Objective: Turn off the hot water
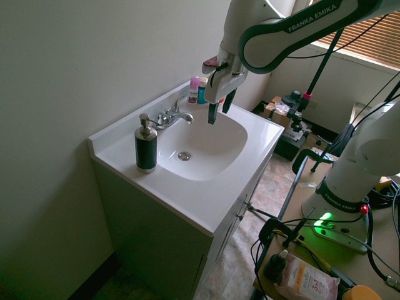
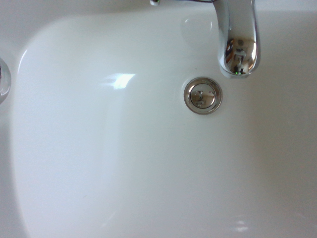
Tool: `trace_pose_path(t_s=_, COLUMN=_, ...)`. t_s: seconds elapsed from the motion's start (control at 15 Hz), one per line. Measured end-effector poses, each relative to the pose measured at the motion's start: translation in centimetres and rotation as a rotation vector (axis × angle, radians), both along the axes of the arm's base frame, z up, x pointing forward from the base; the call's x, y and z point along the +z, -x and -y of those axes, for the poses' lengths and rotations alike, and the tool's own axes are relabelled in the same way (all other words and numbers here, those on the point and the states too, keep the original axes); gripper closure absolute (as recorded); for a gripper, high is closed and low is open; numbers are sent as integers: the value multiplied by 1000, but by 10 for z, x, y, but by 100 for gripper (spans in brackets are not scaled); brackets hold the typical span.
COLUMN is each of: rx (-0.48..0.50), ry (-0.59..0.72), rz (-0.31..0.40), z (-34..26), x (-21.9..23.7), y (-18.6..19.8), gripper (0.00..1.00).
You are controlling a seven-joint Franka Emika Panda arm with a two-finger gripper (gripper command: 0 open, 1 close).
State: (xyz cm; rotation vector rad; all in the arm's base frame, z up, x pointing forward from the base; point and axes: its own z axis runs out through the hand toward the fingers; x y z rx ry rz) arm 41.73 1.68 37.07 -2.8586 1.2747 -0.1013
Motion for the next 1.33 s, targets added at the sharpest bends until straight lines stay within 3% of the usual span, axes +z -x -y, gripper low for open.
trace_pose_path(t_s=0.33, rx=-5, ry=37, rz=27, z=-2, x=3, y=-11, gripper=0)
trace_pose_path(t_s=0.87, rx=-57, ry=333, rz=218, z=-6, x=-47, y=-87, gripper=0)
trace_pose_path(t_s=1.33, rx=-19, ry=351, rz=248, z=-33, x=-73, y=-145, gripper=0)
